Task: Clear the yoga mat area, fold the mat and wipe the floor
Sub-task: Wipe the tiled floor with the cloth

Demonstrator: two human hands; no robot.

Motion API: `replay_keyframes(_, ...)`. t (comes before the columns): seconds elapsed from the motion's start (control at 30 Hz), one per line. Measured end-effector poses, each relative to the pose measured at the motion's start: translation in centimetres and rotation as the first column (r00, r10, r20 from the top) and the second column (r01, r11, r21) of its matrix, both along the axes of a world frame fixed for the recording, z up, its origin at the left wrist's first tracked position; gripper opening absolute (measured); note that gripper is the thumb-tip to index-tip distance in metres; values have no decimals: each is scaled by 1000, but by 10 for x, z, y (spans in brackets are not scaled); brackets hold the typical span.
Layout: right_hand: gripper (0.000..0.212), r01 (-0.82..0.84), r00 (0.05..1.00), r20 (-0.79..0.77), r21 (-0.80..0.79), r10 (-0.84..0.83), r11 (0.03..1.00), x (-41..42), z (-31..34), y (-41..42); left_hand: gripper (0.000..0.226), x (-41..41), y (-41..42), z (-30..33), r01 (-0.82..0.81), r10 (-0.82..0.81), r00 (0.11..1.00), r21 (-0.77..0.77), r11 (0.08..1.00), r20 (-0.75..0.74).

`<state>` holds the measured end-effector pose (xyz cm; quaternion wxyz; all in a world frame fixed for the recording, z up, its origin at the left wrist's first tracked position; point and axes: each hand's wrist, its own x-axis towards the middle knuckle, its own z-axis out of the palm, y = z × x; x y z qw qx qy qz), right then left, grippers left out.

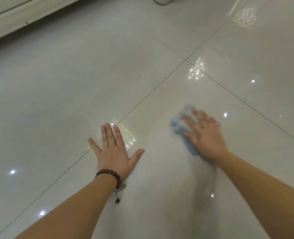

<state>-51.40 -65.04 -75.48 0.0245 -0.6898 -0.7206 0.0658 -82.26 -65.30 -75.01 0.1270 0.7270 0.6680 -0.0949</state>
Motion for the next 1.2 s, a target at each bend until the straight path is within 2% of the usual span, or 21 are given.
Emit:
replay_keyframes(0.07, 71, 350, 937, 10, -31, -350, 936, 45, 2, 15, 112, 4, 2, 2, 13, -13, 1000, -20, 1000, -1)
replay_keyframes(0.13, 63, 695, 715, -30, -78, -699, 714, 50, 12, 41, 112, 5, 5, 1, 17, -17, 1000, -3, 1000, 8)
replay_keyframes(0.17, 60, 781, 616, -51, -88, -786, 618, 32, 16, 56, 112, 5, 5, 1, 16, -16, 1000, 4, 1000, 7)
replay_keyframes(0.2, 58, 812, 574, -63, -91, -817, 577, 4, 17, 69, 111, 5, 4, 1, 15, -15, 1000, -5, 1000, 1)
replay_keyframes(0.23, 57, 779, 617, -73, -88, -784, 621, -31, 13, 80, 111, 5, 4, 2, 15, -15, 1000, -11, 1000, -3)
replay_keyframes(0.27, 56, 681, 726, -81, -60, -683, 730, -72, 5, 89, 111, 4, 4, 1, 13, -13, 1000, -6, 1000, 2)
replay_keyframes(0.33, 53, 344, 935, -93, 13, -341, 939, -158, -6, 95, 110, 4, 6, 1, 0, 0, 1000, 2, 1000, 28)
replay_keyframes(0.37, 52, 153, 985, -86, 18, -151, 988, -191, -6, 95, 109, 4, 6, 2, -1, 1, 999, -4, 1000, 34)
replay_keyframes(0.43, 53, -134, 987, -94, -16, 132, 991, -211, -1, 99, 108, 4, 6, 0, 1, -1, 1000, 6, 1000, 28)
replay_keyframes(0.5, 59, -242, 965, -100, 4, 241, 970, -178, -1, 105, 110, 5, 5, 1, 6, -6, 1000, -2, 1000, 17)
replay_keyframes(0.57, 61, -139, 986, -85, 45, 143, 989, -116, -4, 101, 112, 5, 5, 2, 9, -9, 1000, -11, 1000, 6)
replay_keyframes(0.67, 68, 251, 968, 25, 40, -252, 967, 6, -5, 70, 112, 6, 4, 3, 11, -12, 999, -38, 999, -32)
replay_keyframes(0.77, 76, 622, 780, 6, -118, -626, 774, 76, 13, 40, 110, 7, 3, 4, 15, -16, 999, -29, 999, -38)
replay_keyframes(0.83, 67, 747, 655, -22, -131, -756, 651, 46, 13, 38, 110, 7, 3, 3, 13, -15, 999, -28, 1000, -38)
replay_keyframes(0.87, 62, 733, 672, -45, -107, -739, 672, 11, 11, 37, 110, 8, 3, 2, 11, -12, 999, -25, 1000, -36)
replay_keyframes(0.9, 58, 647, 758, -74, -52, -649, 761, -29, 6, 32, 110, 8, 2, 1, 13, -14, 999, -19, 1000, -37)
replay_keyframes(0.97, 55, 280, 957, -85, 12, -278, 960, -112, 0, 14, 110, 8, 1, 1, 13, -14, 999, -5, 1000, -37)
replay_keyframes(1.0, 56, 99, 992, -81, -30, -101, 995, -137, 2, 2, 111, 8, 1, 1, 14, -14, 999, -5, 1000, -44)
replay_keyframes(1.07, 60, -67, 995, -84, -87, 60, 994, -127, 7, -13, 112, 8, 3, 1, 16, -17, 997, -13, 1000, -71)
replay_keyframes(1.13, 63, 21, 993, -112, -33, -25, 999, -67, 6, -35, 111, 11, -1, 7, 2, -4, 996, -29, 1000, -84)
replay_keyframes(1.2, 66, 259, 963, -65, -46, -262, 965, 13, 4, -75, 109, 27, -19, 14, 19, -18, 999, 18, 1000, -50)
